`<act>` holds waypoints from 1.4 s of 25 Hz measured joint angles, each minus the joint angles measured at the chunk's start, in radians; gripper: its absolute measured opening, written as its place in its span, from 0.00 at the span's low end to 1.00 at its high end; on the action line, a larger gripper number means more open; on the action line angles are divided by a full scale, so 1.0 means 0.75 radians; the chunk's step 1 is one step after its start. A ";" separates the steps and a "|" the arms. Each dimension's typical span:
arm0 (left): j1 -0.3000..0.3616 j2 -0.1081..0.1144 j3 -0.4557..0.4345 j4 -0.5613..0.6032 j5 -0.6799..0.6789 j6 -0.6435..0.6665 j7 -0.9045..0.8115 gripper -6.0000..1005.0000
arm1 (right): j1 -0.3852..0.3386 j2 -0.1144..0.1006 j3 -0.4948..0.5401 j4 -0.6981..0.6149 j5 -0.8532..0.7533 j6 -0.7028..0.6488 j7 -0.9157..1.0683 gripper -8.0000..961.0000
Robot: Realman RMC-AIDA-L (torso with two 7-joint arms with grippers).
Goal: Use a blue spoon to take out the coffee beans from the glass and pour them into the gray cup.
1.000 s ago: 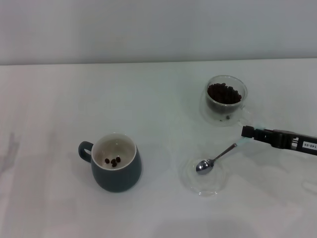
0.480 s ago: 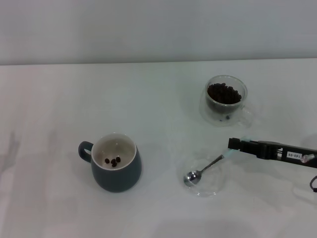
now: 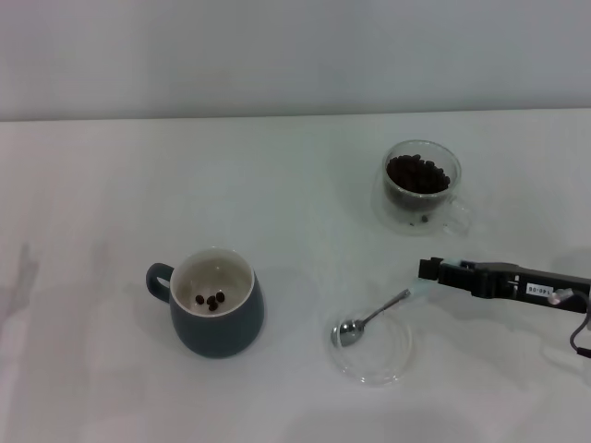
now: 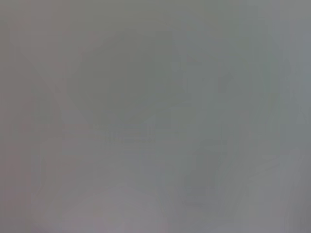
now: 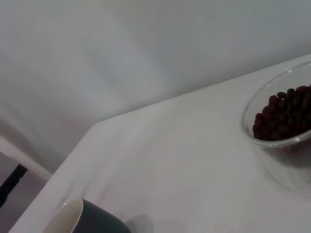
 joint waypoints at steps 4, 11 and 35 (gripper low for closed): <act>-0.002 0.001 0.000 0.000 -0.001 0.002 0.000 0.78 | 0.008 0.003 0.004 -0.010 0.000 0.003 -0.025 0.29; -0.007 0.002 -0.002 0.000 -0.006 0.006 0.001 0.78 | 0.007 0.012 0.079 -0.012 0.013 0.017 -0.132 0.60; -0.030 -0.002 -0.003 0.000 -0.003 -0.003 0.005 0.78 | 0.056 0.122 0.749 0.477 0.915 -0.104 -2.064 0.91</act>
